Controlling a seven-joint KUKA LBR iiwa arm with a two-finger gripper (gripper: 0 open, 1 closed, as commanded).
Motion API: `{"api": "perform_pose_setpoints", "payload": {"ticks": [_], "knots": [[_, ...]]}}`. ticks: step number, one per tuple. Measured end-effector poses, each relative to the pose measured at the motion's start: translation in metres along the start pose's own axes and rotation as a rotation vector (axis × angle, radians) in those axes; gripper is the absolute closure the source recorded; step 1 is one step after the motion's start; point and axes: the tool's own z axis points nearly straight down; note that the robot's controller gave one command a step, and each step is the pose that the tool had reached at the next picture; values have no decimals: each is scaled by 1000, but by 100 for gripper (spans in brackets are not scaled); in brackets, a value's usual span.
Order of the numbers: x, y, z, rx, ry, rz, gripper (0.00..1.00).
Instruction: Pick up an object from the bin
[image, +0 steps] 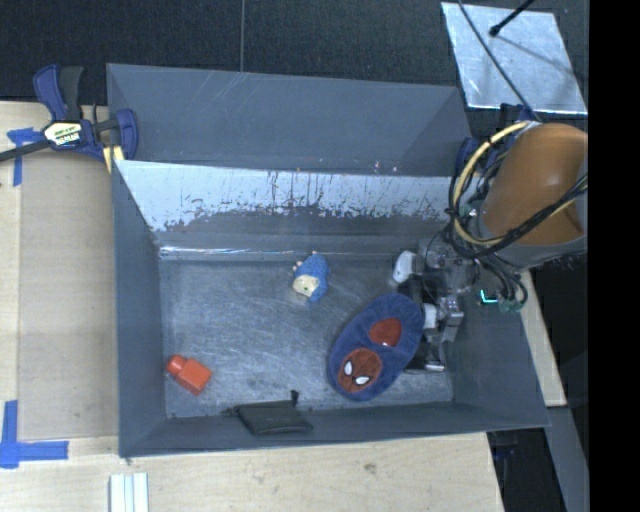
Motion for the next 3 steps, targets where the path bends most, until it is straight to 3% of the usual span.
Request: {"api": "perform_pose_setpoints", "payload": {"ticks": [1,2,3], "knots": [[-22,90,57,-2,1,-451,0],[2,115,62,0,-2,-211,0],[25,158,61,-1,-1,-318,0]]}}
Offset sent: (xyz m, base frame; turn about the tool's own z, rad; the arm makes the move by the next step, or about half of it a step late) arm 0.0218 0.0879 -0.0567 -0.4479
